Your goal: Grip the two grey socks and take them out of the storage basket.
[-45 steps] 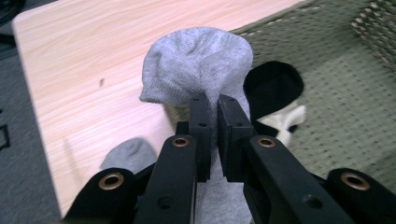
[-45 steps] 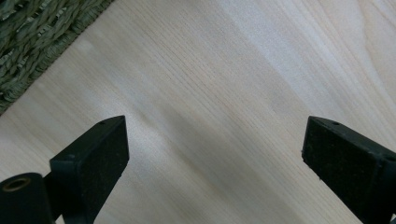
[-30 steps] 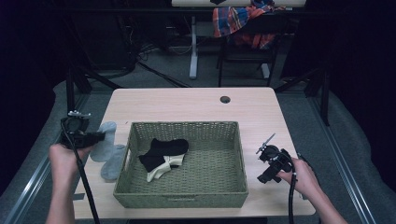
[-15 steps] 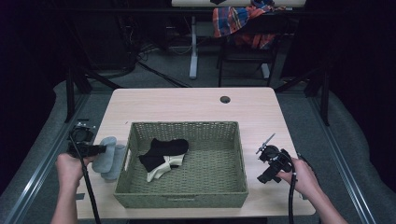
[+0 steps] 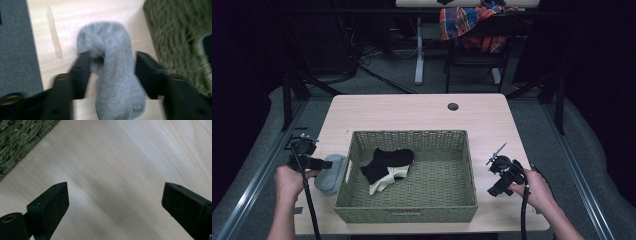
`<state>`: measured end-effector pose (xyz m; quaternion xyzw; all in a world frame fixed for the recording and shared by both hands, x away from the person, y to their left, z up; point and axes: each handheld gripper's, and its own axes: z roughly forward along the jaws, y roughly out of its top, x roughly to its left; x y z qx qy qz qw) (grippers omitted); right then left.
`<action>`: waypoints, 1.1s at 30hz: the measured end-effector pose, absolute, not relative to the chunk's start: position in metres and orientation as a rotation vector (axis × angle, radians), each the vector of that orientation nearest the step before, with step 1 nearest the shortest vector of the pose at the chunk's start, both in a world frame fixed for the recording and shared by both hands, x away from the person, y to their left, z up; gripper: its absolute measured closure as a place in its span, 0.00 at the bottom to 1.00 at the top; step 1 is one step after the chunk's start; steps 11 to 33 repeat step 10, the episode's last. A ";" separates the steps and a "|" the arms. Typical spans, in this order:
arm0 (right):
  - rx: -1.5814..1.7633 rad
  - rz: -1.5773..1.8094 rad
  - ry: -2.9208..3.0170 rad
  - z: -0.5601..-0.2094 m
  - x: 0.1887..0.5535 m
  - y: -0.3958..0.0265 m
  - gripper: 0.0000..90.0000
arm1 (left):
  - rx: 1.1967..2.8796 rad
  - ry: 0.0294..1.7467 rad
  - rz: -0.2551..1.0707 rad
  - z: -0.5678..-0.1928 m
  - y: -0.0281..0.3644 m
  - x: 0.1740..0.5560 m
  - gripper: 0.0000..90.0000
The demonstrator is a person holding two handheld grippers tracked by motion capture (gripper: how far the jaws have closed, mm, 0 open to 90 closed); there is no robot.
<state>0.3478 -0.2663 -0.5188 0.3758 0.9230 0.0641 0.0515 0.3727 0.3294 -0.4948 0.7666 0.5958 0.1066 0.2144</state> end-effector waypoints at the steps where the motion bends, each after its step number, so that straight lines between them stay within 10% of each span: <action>1: 1.160 0.219 2.793 -0.520 0.347 -0.266 0.08 | 2.093 1.654 0.340 -0.489 0.330 0.371 0.41; 10: 1.149 0.207 2.789 -0.519 0.346 -0.266 0.08 | 2.005 1.626 0.459 -0.460 0.326 0.362 0.08; 33: 1.149 0.207 2.789 -0.519 0.346 -0.266 0.08 | 2.005 1.626 0.459 -0.460 0.326 0.362 0.08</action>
